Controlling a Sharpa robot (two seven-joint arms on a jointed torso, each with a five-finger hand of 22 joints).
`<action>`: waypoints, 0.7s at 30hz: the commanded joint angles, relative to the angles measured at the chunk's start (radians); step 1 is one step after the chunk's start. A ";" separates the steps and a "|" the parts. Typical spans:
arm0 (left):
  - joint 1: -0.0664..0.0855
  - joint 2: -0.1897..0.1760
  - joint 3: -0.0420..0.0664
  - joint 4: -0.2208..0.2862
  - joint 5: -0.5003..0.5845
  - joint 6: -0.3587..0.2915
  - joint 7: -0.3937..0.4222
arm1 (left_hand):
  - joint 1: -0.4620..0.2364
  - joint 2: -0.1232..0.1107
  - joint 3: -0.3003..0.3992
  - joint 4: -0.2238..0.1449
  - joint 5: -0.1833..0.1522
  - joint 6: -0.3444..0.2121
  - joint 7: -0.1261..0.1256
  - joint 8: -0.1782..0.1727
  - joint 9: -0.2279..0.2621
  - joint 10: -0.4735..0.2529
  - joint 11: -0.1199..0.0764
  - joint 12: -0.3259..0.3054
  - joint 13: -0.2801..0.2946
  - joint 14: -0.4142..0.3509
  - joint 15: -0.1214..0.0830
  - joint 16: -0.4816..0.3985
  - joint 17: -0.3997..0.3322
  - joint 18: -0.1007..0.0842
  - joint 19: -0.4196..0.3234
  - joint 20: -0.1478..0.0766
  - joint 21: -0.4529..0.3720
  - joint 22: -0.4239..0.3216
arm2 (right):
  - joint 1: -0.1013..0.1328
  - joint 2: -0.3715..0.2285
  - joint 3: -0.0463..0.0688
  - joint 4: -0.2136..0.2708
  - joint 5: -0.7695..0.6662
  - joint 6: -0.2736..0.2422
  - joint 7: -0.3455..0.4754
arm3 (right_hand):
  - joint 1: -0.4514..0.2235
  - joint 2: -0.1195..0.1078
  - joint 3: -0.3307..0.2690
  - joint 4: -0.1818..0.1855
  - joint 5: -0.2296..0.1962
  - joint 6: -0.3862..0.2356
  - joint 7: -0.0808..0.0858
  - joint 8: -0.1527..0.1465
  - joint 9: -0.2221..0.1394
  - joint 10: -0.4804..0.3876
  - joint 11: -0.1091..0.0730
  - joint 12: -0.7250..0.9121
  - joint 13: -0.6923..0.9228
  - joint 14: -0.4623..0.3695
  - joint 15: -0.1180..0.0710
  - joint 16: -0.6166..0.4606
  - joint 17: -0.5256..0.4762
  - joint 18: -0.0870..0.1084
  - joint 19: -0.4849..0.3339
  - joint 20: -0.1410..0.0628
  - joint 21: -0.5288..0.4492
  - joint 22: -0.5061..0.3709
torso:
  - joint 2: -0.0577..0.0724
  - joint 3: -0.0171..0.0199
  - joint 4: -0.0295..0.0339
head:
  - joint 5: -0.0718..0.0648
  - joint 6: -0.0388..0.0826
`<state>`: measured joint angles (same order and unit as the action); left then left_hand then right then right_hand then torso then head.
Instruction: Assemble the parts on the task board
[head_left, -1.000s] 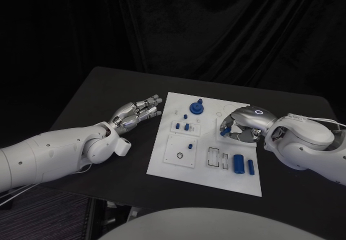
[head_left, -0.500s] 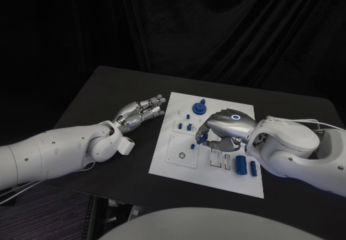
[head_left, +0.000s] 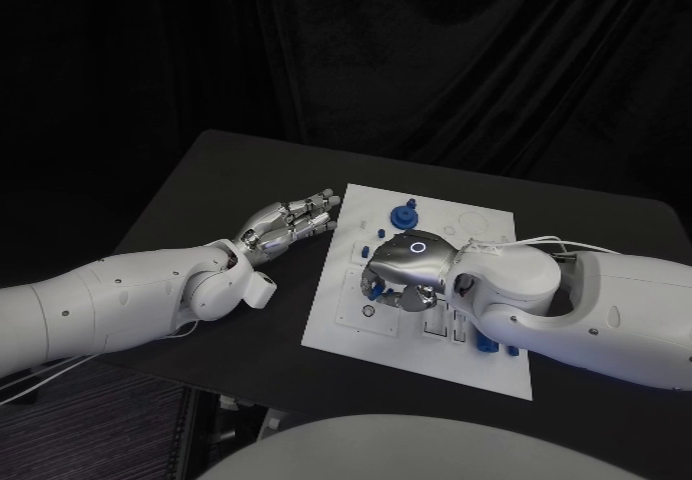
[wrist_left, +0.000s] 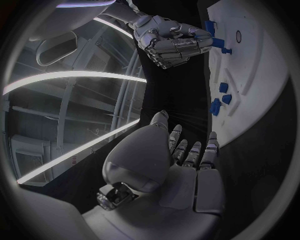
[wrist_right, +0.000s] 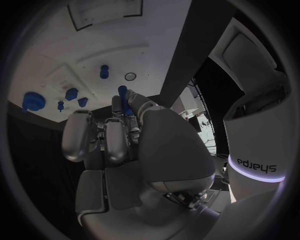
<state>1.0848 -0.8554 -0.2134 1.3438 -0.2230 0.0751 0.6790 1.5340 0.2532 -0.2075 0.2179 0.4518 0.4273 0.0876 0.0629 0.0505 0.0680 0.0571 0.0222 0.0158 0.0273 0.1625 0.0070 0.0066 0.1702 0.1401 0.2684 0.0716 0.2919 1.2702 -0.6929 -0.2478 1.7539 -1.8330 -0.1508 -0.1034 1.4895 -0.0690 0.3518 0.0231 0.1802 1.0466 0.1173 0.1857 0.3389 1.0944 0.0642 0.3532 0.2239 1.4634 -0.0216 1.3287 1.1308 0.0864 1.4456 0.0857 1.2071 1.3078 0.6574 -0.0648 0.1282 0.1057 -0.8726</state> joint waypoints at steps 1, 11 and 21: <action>-0.001 0.004 0.001 0.000 0.005 0.014 0.039 | 0.008 0.002 0.002 -0.002 -0.006 0.004 0.003 0.004 0.001 0.001 0.006 0.005 0.001 -0.003 0.004 0.003 0.001 0.007 -0.003 0.002 0.003 0.000 | -0.007 0.016 0.001 -0.016 -0.039 0.033 0.008 | -0.006 -0.005 -0.001 0.004 -0.010 0.004 0.004 -0.005 0.000 0.021 -0.012 -0.003 0.002 0.012 -0.003 0.004 -0.001 -0.015 0.004 -0.004 0.004 0.169 | -0.001 -0.0017 0.0017 | 0.000 0.000; -0.001 0.010 0.001 -0.001 0.005 0.016 0.038 | 0.008 0.004 0.004 -0.002 -0.009 0.004 0.003 0.004 0.001 0.000 0.007 0.005 0.001 -0.004 0.003 0.003 0.001 0.007 -0.004 0.001 0.003 -0.002 | -0.024 0.048 0.001 -0.040 -0.040 0.041 0.016 | -0.009 -0.008 -0.001 0.005 -0.022 0.001 0.002 -0.010 0.002 0.030 -0.015 -0.004 0.003 0.010 -0.004 0.003 -0.003 -0.014 0.002 -0.005 0.000 0.168 | 0.003 -0.0030 0.0044 | 0.000 0.000; -0.001 0.013 0.001 -0.002 0.005 0.017 0.039 | 0.008 0.005 0.005 -0.002 -0.009 0.003 0.004 0.004 0.000 0.000 0.007 0.005 0.001 -0.004 0.003 0.003 0.001 0.007 -0.004 0.001 0.003 -0.002 | -0.029 0.051 0.001 -0.045 -0.040 0.044 0.015 | -0.001 -0.012 0.003 -0.003 -0.013 0.003 0.002 -0.012 0.005 0.033 -0.016 -0.006 0.005 0.009 -0.006 0.002 -0.003 -0.013 0.000 -0.006 -0.002 0.167 | 0.002 -0.0006 0.0005 | 0.001 0.000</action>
<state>1.0848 -0.8444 -0.2134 1.3402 -0.2229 0.0796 0.6790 1.5340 0.2532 -0.2076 0.2179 0.4467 0.4272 0.0876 0.0629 0.0503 0.0679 0.0571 0.0222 0.0157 0.0273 0.1625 0.0070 0.0066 0.1702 0.1401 0.2684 0.0716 0.2911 1.2434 -0.6429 -0.2476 1.7090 -1.8619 -0.1191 -0.0911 1.4842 -0.0742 0.3517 0.0232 0.1609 1.0470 0.1178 0.1778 0.3434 1.1119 0.0599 0.3513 0.2279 1.4634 -0.0215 1.3286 1.1267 0.0863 1.4456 0.0858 1.2071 1.3077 0.6599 -0.0668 0.1293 0.1072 -0.8726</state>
